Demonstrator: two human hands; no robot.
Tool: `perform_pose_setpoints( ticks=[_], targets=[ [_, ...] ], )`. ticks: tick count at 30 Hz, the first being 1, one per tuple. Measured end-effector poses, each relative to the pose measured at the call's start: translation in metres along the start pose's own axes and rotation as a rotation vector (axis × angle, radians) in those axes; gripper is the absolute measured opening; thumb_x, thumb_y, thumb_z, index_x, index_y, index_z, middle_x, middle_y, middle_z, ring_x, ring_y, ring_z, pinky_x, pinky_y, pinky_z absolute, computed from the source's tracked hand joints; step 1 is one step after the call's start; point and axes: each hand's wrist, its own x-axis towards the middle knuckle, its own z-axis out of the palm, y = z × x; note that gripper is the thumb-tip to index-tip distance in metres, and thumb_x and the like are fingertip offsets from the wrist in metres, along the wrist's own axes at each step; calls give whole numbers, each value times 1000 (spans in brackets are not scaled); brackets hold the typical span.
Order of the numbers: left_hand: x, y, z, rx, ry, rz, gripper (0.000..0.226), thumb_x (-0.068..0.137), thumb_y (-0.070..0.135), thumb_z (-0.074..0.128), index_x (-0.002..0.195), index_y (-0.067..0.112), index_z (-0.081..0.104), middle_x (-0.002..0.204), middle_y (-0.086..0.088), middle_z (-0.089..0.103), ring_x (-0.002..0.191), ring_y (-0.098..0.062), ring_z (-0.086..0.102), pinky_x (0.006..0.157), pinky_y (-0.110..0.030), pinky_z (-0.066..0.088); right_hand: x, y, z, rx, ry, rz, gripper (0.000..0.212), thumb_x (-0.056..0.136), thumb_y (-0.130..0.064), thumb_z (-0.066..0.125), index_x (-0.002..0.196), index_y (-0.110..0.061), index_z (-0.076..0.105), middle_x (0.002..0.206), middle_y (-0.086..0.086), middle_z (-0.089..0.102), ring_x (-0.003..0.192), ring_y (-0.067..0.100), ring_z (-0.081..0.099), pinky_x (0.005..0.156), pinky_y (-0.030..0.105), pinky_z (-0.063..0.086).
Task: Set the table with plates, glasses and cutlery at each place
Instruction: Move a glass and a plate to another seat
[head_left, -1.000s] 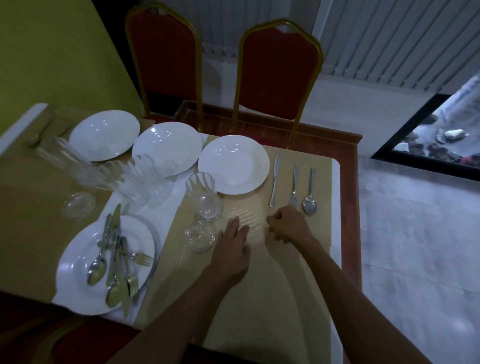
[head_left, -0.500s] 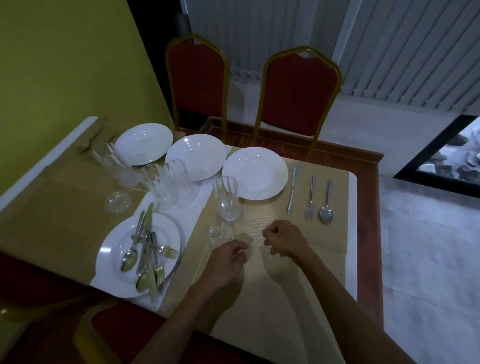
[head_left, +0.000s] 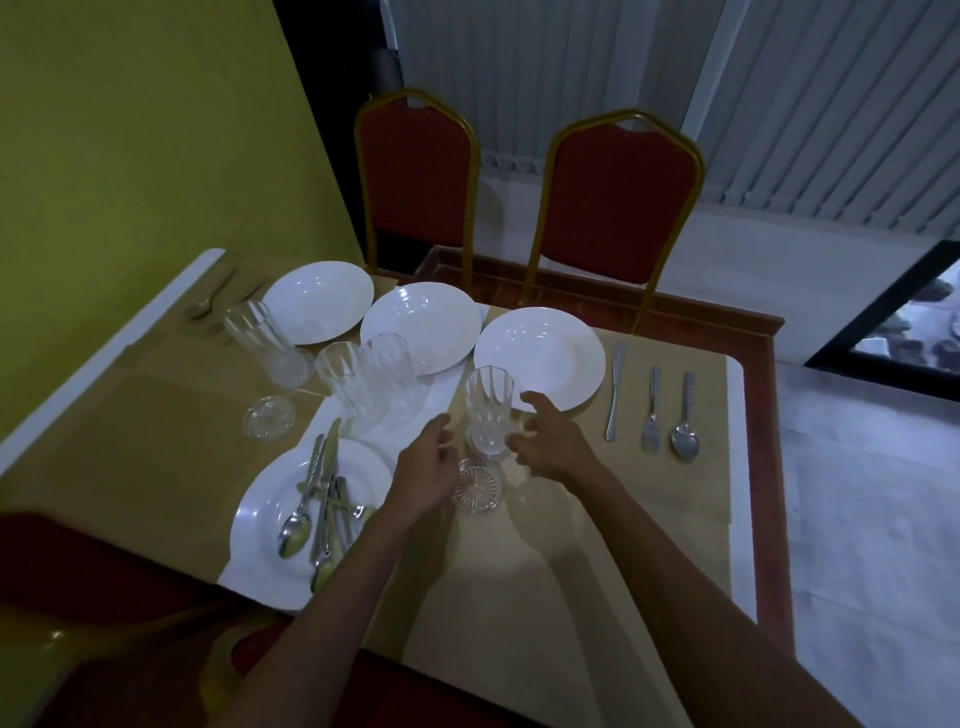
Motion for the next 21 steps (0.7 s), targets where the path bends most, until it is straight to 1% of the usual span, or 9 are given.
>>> perform_pose_setpoints(
  ticks=[2,3,5,7,8,11,13,17,21],
  targets=[
    [11,10,-3,27,-53,21,49,100,12,46,148,17,36,145,-8,50,130,-25,51,101,-32,43,6,-7,5,0,17,13,73,87,-24,70,149,-22,32,142,11,53,115,31,62,92,47,57],
    [15,13,-5,32,-77,26,50,100,13,46,149,17,35,147,-7,48,132,-25,49,101,-31,42,7,-10,6,2,25,43,70,87,-24,71,147,-20,35,138,11,55,112,30,63,90,46,58],
    [20,13,-11,22,-94,18,50,100,15,46,149,17,35,148,-6,47,132,-25,49,101,-31,42,5,-12,7,-21,49,112,50,85,-23,69,130,-11,51,115,11,65,96,29,69,81,41,60],
    [24,6,-22,-3,-67,-23,50,99,20,48,148,17,37,147,-6,48,131,-25,49,103,-35,43,-6,-17,5,-63,44,149,21,84,-15,63,98,0,65,89,14,70,81,32,73,66,33,58],
    [26,1,-28,-10,-51,-48,51,98,22,50,147,17,38,146,-6,49,130,-25,50,103,-35,44,-11,-22,7,-74,5,158,17,86,-12,60,92,3,67,86,16,72,78,29,74,63,31,57],
    [29,-21,-52,-4,-36,-108,51,96,22,52,145,12,41,143,-8,51,130,-24,49,104,-34,39,-29,-52,23,-75,-192,130,19,92,-9,56,103,-1,70,98,14,73,78,19,75,68,30,60],
    [30,-33,-64,-22,-32,-135,50,96,20,52,144,11,42,143,-9,51,131,-23,49,104,-32,39,-28,-75,40,-78,-259,64,26,93,-9,55,117,-4,65,109,12,71,84,18,74,69,30,60],
    [35,-52,-92,-25,-7,-131,47,97,19,50,143,9,45,145,-9,50,131,-22,48,95,-22,33,10,-125,75,-130,-136,-65,50,92,-17,58,139,-9,42,128,13,60,111,28,62,90,37,54],
    [40,-64,-116,-15,-21,-103,45,98,21,48,143,11,46,147,-7,48,134,-22,45,105,-25,33,61,-159,92,-181,13,-72,83,88,-15,67,153,-8,17,139,16,49,117,31,57,90,35,53]
  ],
)
